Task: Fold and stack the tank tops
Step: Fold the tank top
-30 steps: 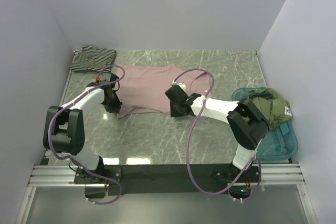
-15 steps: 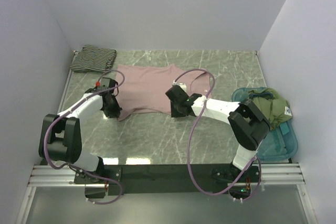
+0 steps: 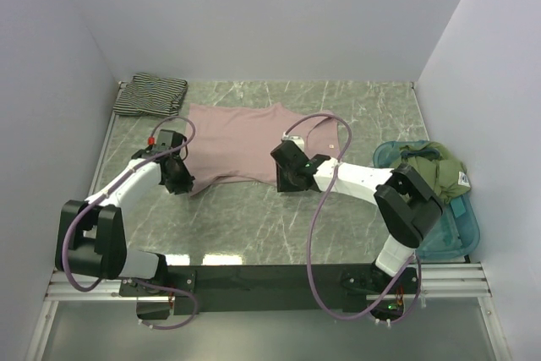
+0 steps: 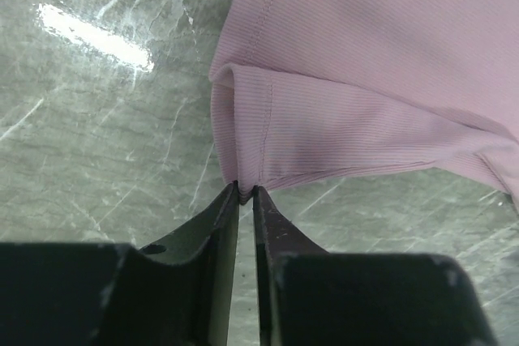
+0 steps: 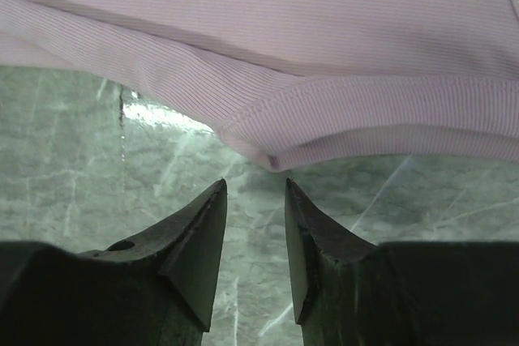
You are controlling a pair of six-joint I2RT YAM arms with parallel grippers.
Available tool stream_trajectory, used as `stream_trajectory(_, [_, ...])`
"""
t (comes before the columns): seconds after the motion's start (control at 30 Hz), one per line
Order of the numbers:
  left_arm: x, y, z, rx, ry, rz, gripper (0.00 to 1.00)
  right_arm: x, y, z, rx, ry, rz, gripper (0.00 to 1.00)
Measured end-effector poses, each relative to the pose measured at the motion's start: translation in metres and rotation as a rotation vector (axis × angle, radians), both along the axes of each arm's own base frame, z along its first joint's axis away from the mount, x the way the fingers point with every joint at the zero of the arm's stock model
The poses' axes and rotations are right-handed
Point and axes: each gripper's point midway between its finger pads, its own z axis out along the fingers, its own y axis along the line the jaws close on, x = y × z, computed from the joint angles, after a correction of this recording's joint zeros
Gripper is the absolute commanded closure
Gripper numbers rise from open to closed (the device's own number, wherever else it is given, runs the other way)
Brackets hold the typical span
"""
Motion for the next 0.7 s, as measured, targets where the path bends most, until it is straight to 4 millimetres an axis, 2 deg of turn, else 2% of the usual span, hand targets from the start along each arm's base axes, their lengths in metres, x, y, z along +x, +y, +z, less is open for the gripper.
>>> stream_trajectory(0.13, [-0.001,0.0,0.003,-0.003,-0.006,0.01,0.87,-0.002,-0.001,-0.003,0.003,-0.002,0.001,0.57])
stream_trajectory(0.2, [-0.002,0.0,0.002,-0.003,-0.001,0.015,0.93,0.0,0.001,-0.002,0.012,-0.012,0.001,0.57])
stream_trajectory(0.23, [-0.003,0.001,0.002,-0.002,0.003,0.015,0.99,0.002,0.003,-0.001,0.02,-0.02,0.0,0.57])
stream_trajectory(0.7, [-0.001,0.003,0.008,0.013,0.004,0.024,0.99,0.017,0.01,-0.001,0.059,-0.081,-0.039,0.56])
